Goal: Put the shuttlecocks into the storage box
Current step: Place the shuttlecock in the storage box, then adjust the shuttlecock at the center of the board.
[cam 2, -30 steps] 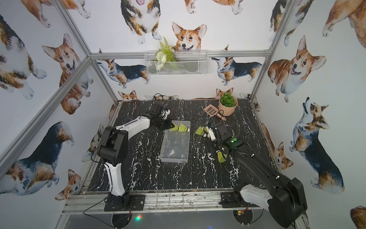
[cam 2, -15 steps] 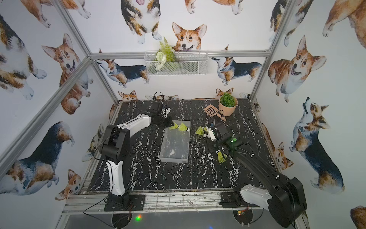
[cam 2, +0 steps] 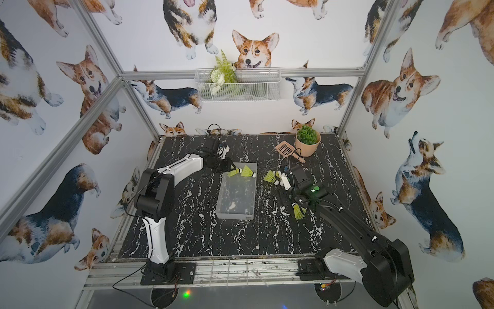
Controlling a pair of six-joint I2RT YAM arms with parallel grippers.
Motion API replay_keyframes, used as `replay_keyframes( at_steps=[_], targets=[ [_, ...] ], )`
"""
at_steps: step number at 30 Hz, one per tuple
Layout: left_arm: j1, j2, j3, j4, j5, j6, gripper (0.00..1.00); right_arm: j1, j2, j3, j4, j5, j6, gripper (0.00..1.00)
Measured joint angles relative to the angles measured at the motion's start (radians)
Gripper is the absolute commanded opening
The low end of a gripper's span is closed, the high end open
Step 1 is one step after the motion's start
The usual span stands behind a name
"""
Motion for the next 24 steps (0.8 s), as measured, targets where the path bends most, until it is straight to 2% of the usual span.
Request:
replay_keyframes(
  at_steps=[11, 18, 24],
  targets=[
    [0.0, -0.048, 0.011, -0.01, -0.026, 0.019, 0.45, 0.0, -0.003, -0.007, 0.0, 0.005, 0.006, 0.74],
    [0.0, -0.149, 0.011, -0.048, -0.057, 0.052, 0.47, -0.002, -0.001, -0.013, 0.0, 0.034, 0.026, 0.74],
    [0.0, -0.287, -0.036, -0.072, -0.101, 0.063, 0.48, -0.029, 0.016, -0.012, -0.001, 0.058, 0.053, 0.73]
  ],
)
